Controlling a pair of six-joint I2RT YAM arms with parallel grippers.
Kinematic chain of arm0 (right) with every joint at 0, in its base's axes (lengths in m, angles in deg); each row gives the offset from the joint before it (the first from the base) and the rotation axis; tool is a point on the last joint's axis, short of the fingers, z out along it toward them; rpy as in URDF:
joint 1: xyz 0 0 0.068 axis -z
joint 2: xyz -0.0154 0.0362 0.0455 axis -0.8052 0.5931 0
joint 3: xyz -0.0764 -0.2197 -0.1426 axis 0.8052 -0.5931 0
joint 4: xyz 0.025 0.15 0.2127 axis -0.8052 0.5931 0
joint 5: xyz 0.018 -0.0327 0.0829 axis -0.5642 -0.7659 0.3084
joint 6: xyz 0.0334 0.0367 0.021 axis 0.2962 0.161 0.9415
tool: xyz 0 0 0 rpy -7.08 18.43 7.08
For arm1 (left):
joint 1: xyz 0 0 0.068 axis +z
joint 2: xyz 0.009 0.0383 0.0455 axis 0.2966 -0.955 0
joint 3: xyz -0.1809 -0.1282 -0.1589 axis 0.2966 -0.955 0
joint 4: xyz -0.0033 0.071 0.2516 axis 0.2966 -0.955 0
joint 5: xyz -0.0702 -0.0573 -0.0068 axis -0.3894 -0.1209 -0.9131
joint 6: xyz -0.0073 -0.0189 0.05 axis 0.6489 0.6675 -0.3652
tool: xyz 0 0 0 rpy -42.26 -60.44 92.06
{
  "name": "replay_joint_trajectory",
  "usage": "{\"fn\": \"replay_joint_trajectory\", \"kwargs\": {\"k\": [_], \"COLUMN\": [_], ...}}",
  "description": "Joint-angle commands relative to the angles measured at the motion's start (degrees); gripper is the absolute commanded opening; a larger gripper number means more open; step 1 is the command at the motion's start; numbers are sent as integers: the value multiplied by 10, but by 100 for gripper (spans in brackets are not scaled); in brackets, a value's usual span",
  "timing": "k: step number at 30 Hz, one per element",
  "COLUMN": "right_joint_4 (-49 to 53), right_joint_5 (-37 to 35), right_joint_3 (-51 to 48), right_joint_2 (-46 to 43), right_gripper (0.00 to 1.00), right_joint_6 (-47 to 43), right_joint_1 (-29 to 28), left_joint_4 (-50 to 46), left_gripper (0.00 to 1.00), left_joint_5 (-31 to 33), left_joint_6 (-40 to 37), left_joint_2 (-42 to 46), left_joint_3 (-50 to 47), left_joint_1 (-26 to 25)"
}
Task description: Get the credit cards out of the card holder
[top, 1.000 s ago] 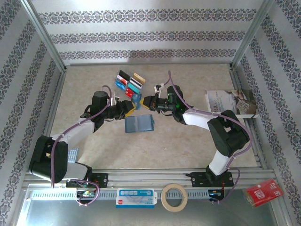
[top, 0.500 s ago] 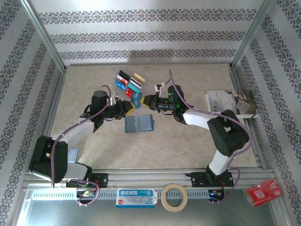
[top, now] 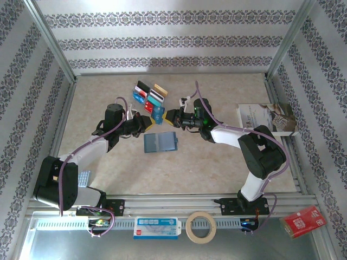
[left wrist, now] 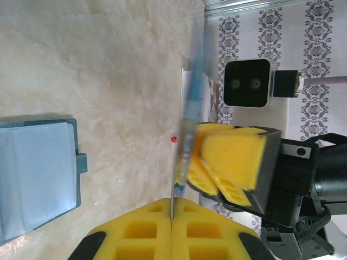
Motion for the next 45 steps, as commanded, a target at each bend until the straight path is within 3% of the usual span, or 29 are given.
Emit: {"fn": "replay_joint_trajectory", "kwargs": {"k": [1,4,7,13,17,22,28,35,45], "right_joint_4": [7,42,77,222,274,300,311,309,302], "right_joint_5": [2,-9,-23,-104,-171,-198,-197,-180,-171], "right_joint_3": [-10,-12,-16,-6,-16,-25,-32,-44,-53], "right_joint_2": [0,-6,-17,-49,-79,-107,-120,-137,-138], "right_gripper": [34,49,57,78,90,95,96,97,98], "right_joint_6": [-15,-26,-46,-131,-170,-198,-207,-216,-211], "right_joint_1": [7,14,19,22,23,23,30,33,33], "left_joint_4": [-19,-77,-165,-351,-392,-424,-480,-555,-609], "left_gripper": [0,0,0,0,0,0,0,0,0], "left_joint_5": [23,60,125,329,439,537,575,674,689], "left_joint_6": [-27,-58,-102,-152,-136,-88,-69,-9,78], "left_joint_2": [1,14,27,1,-54,-147,-292,-405,-499], "left_joint_3": [19,25,45,134,203,297,455,592,700], "left_joint_1": [12,13,13,-3,-29,-44,-50,-51,-53]}}
